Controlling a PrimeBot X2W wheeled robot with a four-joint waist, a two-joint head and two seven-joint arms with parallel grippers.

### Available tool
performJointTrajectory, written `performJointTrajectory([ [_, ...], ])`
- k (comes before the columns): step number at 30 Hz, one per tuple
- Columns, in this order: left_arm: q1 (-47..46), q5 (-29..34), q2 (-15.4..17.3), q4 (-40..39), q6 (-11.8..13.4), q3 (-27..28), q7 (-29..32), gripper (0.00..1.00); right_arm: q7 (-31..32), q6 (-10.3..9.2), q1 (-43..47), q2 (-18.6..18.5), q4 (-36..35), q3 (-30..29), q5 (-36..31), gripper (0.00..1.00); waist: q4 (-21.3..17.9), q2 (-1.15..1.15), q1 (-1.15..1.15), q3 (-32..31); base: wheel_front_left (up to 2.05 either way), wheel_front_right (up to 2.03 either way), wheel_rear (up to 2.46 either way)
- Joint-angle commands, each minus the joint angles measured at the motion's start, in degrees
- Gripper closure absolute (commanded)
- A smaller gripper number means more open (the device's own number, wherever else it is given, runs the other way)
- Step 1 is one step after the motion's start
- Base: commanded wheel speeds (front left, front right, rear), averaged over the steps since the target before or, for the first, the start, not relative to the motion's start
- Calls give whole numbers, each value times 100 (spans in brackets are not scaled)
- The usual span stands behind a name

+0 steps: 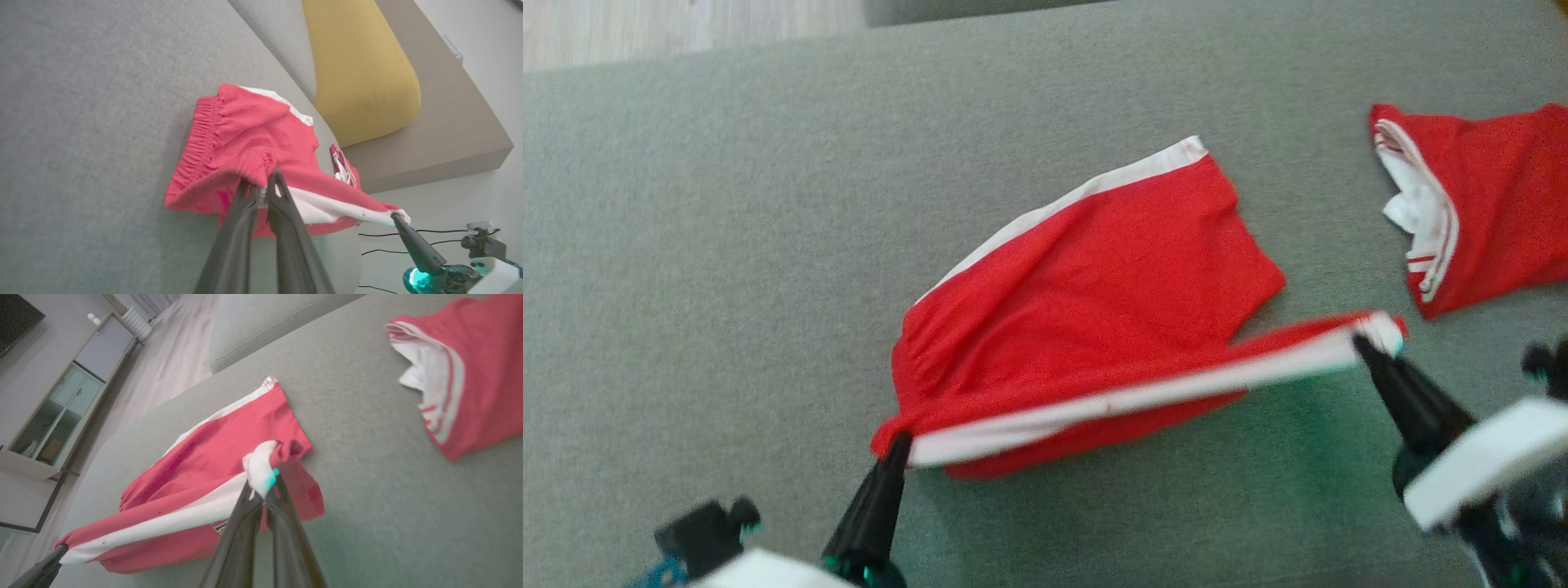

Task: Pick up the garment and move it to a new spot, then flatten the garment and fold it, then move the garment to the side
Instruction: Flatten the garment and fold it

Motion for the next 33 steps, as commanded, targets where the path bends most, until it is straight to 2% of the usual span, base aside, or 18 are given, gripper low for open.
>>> performJointTrajectory([
  [1,-300,-84,29,-255,36,218,81,100,108,37,-411,-131,-92,93,-54,100,112,0,0,136,0,0,0],
  [7,-1197,-328,-200,-129,302,255,485,100,554,37,-1799,-162,763,148,-169,100,344,0,0,417,0,0,0],
  [13,-2152,-414,-536,636,573,384,587,100,729,37,-2963,-95,1849,-104,-231,100,541,0,0,664,0,0,0],
  [22,-3105,-373,-797,1666,592,372,639,100,615,37,-3890,-55,2901,48,-450,100,619,0,0,871,0,0,0],
  [33,-3408,-379,-968,2284,485,369,538,100,261,37,-4269,-48,3569,136,-569,100,694,0,0,920,0,0,0],
])
